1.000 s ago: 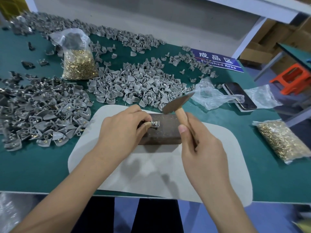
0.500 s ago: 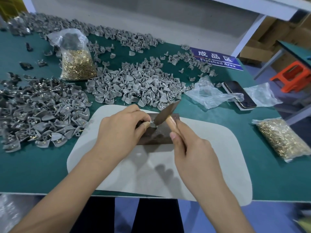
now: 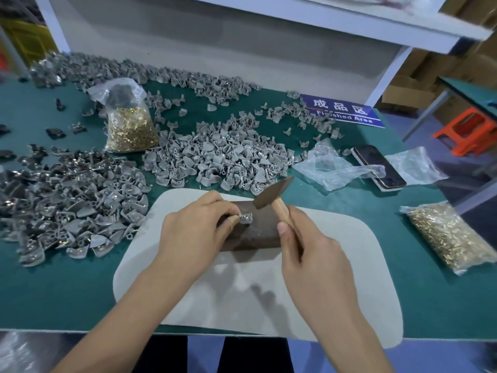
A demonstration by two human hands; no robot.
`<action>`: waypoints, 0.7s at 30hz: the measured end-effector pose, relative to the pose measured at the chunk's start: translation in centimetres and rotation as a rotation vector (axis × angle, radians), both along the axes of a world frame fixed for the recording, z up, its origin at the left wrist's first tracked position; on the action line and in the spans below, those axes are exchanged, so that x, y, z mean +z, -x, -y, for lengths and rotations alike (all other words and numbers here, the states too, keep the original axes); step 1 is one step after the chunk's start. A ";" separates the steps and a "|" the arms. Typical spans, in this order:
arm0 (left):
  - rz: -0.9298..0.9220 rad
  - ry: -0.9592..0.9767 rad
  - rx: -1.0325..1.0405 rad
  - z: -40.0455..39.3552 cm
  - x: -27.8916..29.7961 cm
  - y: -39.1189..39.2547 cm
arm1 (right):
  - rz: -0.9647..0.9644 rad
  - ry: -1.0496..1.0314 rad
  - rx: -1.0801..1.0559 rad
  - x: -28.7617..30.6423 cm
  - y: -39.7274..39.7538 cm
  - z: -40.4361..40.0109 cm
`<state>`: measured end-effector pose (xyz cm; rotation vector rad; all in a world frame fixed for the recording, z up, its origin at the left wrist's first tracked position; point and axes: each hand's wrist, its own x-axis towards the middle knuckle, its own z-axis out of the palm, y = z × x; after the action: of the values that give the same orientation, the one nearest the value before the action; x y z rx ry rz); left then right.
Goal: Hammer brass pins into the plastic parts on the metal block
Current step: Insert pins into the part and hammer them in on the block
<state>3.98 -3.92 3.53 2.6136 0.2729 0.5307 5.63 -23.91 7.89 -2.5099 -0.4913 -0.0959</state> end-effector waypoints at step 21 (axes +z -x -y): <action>-0.018 0.048 -0.011 -0.1 0.4 0.0 | -0.084 0.041 -0.276 0.0 -2.3 3.6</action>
<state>3.98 -3.85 3.96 2.5727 0.2738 0.4904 7.92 -27.51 7.85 -2.5963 -0.1118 -0.0855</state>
